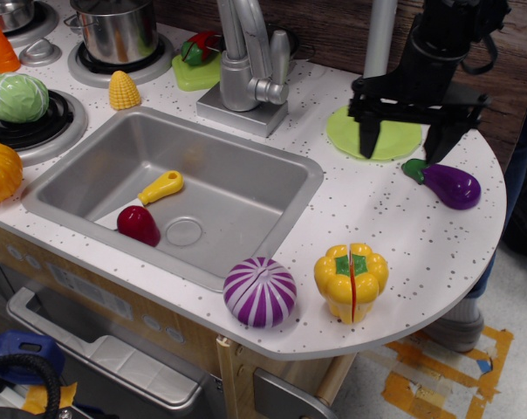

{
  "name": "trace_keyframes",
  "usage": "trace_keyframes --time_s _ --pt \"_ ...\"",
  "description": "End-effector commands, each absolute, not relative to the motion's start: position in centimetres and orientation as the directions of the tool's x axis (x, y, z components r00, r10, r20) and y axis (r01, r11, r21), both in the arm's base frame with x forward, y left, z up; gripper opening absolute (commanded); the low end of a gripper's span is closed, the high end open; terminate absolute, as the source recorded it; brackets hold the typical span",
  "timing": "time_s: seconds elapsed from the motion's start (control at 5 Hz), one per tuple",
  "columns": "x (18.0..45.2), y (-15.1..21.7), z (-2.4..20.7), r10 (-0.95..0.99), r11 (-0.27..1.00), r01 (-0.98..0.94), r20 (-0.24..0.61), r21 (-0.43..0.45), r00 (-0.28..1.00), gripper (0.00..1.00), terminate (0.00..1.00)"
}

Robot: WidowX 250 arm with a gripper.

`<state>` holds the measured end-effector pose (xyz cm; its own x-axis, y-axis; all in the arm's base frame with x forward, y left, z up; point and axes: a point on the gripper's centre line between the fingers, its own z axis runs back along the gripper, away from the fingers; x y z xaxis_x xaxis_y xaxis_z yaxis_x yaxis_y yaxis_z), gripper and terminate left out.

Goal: Put eggplant on plate

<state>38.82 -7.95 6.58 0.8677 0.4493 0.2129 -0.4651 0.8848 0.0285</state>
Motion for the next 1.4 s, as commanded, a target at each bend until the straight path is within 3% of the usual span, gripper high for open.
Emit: trace_keyframes --time_s 0.0,0.4,1.2 --pt "41.6 -9.2 8.7 0.621 0.783 -0.603 0.229 -0.152 0.750 1.00 0.00" --pt "43.5 -11.9 7.5 0.757 0.653 -0.724 0.226 -0.220 0.614 1.00 0.00" --pt "43.8 -12.7 4.5 0.782 0.622 -0.738 0.159 -0.260 0.603 1.00 0.00"
